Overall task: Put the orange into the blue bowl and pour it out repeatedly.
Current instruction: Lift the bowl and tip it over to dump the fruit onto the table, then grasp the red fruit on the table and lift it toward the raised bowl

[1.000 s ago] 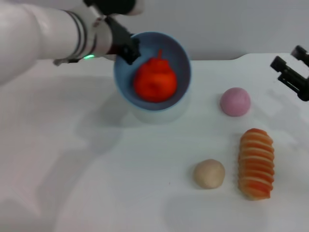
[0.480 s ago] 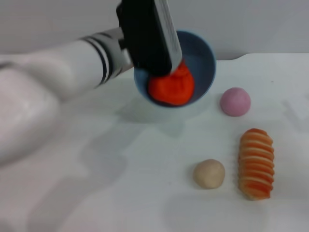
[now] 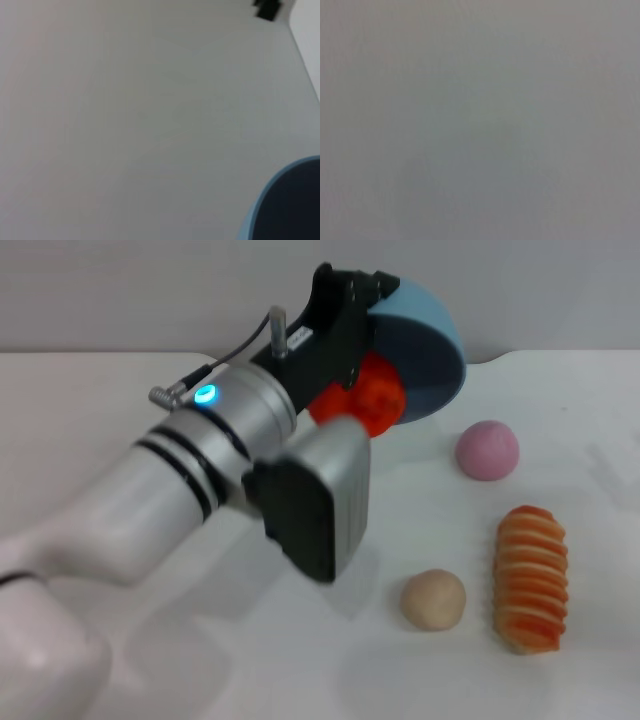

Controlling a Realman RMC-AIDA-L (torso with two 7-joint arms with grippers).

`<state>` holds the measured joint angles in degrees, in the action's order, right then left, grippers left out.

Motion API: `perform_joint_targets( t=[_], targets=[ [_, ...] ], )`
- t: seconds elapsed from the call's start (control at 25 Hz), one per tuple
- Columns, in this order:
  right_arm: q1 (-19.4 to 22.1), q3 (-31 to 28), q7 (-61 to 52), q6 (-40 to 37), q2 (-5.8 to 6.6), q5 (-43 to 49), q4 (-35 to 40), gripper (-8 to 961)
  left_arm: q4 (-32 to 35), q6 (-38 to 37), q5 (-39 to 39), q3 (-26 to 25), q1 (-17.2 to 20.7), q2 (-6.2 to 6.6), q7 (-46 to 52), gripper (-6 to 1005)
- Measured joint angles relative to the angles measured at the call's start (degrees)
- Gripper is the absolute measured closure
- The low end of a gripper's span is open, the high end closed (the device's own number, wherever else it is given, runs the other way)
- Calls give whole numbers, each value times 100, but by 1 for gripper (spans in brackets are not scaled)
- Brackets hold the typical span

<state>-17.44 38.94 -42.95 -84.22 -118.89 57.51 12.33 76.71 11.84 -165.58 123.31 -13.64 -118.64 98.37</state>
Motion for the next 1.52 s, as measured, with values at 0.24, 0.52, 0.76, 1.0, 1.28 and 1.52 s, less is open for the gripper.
perform_joint_targets(
  t=[0.24, 0.52, 0.76, 1.0, 1.28, 1.52],
  targets=[
    [-64, -1, -11, 5, -3, -4, -15, 196, -394, 1406, 3, 367, 314, -6, -823, 1000],
    [-103, -1, -21, 10, -1, -5, -30, 213, -819, 2460, 51, 569, 441, -7, -1171, 1000],
    [-144, 40, -406, 55, 24, 18, -20, 228, 70, 1051, 2218, 215, 366, -20, -1130, 999],
    [-179, 71, -2144, 570, 120, 1002, 623, 242, 762, -2159, 5202, -1609, -61, 33, -373, 999],
    [-566, 73, -4794, 612, 138, 4011, 2130, 259, 282, -5142, 4139, -3323, -1128, 67, 2683, 1000],
    [-1031, 491, -5522, 606, 70, 5082, 2386, 274, -509, -6411, 2971, -3930, -1890, 65, 4032, 1000]
  ],
)
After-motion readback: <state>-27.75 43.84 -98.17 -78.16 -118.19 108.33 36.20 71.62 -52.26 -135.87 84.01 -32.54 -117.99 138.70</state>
